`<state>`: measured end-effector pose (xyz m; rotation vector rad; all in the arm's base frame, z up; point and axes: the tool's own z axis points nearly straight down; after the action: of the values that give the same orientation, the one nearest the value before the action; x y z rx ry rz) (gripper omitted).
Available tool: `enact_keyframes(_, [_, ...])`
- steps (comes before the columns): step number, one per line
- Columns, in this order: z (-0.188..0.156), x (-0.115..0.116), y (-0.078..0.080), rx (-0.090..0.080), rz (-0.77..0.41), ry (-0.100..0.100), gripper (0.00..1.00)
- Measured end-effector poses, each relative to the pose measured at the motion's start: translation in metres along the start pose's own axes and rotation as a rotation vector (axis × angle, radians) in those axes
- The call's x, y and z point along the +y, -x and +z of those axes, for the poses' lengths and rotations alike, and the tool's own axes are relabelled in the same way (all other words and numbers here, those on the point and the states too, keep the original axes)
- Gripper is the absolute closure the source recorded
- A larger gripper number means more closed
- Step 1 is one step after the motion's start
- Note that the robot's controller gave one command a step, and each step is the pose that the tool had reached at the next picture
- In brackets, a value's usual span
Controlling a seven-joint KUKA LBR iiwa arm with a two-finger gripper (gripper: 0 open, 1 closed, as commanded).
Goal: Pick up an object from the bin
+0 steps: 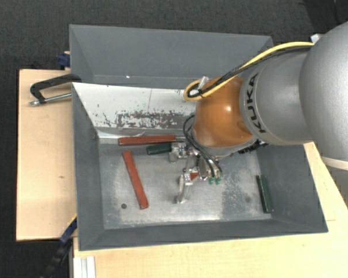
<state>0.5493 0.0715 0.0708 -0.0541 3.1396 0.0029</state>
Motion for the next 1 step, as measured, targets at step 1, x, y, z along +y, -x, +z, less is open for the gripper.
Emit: enact_keyframes(1, [-0.0012,-0.0715,0.0471,-0.005,-0.302,-0.001,1.0])
